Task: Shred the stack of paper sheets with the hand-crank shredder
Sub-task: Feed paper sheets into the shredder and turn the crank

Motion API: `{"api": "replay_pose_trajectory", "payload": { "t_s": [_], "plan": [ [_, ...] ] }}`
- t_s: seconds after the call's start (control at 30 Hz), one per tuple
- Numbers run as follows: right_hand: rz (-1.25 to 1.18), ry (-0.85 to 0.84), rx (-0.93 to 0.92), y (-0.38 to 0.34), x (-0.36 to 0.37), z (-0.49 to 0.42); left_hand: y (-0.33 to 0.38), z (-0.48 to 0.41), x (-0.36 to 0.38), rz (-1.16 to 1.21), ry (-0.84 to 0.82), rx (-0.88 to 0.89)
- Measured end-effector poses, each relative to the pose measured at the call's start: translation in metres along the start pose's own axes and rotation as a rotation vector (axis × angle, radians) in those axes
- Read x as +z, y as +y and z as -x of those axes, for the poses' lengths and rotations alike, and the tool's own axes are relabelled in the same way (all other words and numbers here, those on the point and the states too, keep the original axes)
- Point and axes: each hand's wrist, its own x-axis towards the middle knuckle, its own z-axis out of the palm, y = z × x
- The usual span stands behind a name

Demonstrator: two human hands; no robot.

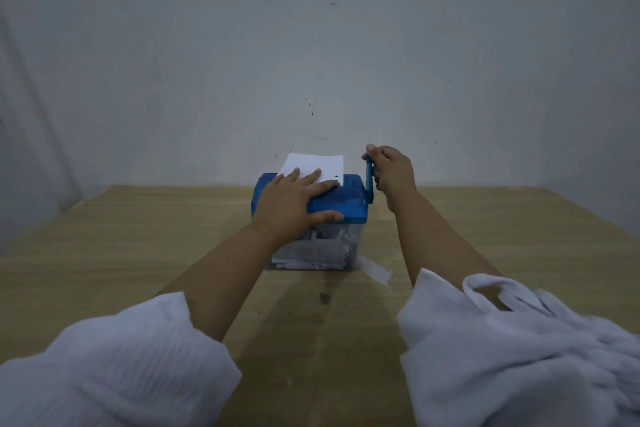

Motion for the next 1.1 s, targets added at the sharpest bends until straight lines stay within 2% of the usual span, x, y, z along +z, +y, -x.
{"api": "replay_pose_trajectory", "payload": {
  "t_s": [0.17,0.37,0.43,0.5,0.7,0.83,1.1],
  "plan": [
    [0.217,-0.006,-0.03,0.015,0.001,-0.007,0.0,0.0,0.001,-0.012,0.007,-0.009],
    [0.545,-0.118,0.299,0.045,0.005,0.007,0.0,-0.002,0.004,-0.019,0.024,-0.024],
    [0.358,-0.149,0.317,0.059,0.006,0.021,0.0,-0.003,0.005,-0.03,0.042,-0.03],
    [0.186,-0.044,0.194,0.074,0.006,0.034,0.002,-0.002,0.006,-0.02,0.058,-0.037],
    [0.239,0.159,0.006,0.086,0.01,0.066,0.007,-0.003,0.008,0.0,0.041,-0.1],
    [0.176,0.197,-0.067,0.088,0.009,0.076,0.01,-0.004,0.006,-0.018,0.018,-0.122],
    [-0.177,0.339,-0.097,0.065,0.009,0.1,0.012,-0.004,0.005,-0.017,0.018,-0.132]
  ]
}}
